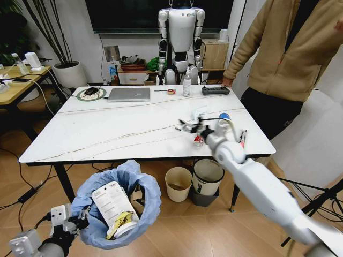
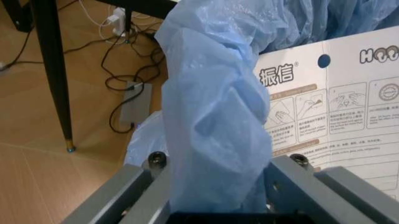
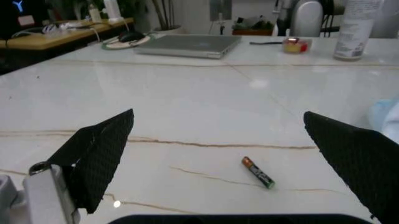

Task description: Pick up the trash bin and place the trash from the table into it.

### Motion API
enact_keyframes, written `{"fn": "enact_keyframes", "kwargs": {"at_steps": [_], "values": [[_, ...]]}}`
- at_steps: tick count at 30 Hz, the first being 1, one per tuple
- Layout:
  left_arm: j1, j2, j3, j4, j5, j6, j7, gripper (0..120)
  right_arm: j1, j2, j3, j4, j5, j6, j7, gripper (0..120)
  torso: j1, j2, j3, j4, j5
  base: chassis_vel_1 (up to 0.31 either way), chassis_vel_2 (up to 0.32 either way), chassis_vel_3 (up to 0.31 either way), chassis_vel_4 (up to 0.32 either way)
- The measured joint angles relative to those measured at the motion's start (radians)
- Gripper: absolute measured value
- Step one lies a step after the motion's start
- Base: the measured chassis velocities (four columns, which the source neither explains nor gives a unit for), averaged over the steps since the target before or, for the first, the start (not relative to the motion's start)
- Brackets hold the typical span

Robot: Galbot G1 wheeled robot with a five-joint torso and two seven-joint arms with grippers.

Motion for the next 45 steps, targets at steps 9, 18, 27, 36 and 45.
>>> {"fn": "enact_keyframes", "kwargs": {"at_steps": [9,18,27,36,45], "values": [[-0.004,-0.022,0.004,-0.007,0.006,0.001,-0.003,0,0.079,0.068,-0.024,-0.089,-0.078,-0.221,-0.017,100,0.000,0.000,0.000,-0.0002,-0.0001,0.000,0.000,0.000,0.000],[-0.003,-0.036,0.008,-0.016,0.017,0.000,0.001,0,0.151,0.139,-0.016,-0.223,-0.103,-0.268,-0.054,100,0.000,0.000,0.000,-0.0001,-0.0001,0.000,0.000,0.000,0.000],[-0.004,-0.034,0.006,-0.020,0.016,0.000,0.001,0,0.184,0.152,-0.031,-0.307,-0.026,-0.292,-0.114,100,0.000,0.000,0.000,-0.0002,0.0001,0.000,0.000,0.000,0.000],[-0.002,-0.032,0.005,-0.029,0.014,0.000,0.001,0,0.193,0.161,-0.033,-0.361,-0.043,-0.291,-0.136,100,0.000,0.000,0.000,-0.0003,0.0001,0.000,0.000,0.000,0.000],[0.000,-0.038,0.007,-0.034,0.014,-0.002,0.001,0,0.202,0.165,-0.031,-0.386,-0.064,-0.286,-0.126,100,0.000,0.000,0.000,-0.0002,0.0002,0.000,0.000,0.000,0.000]]}}
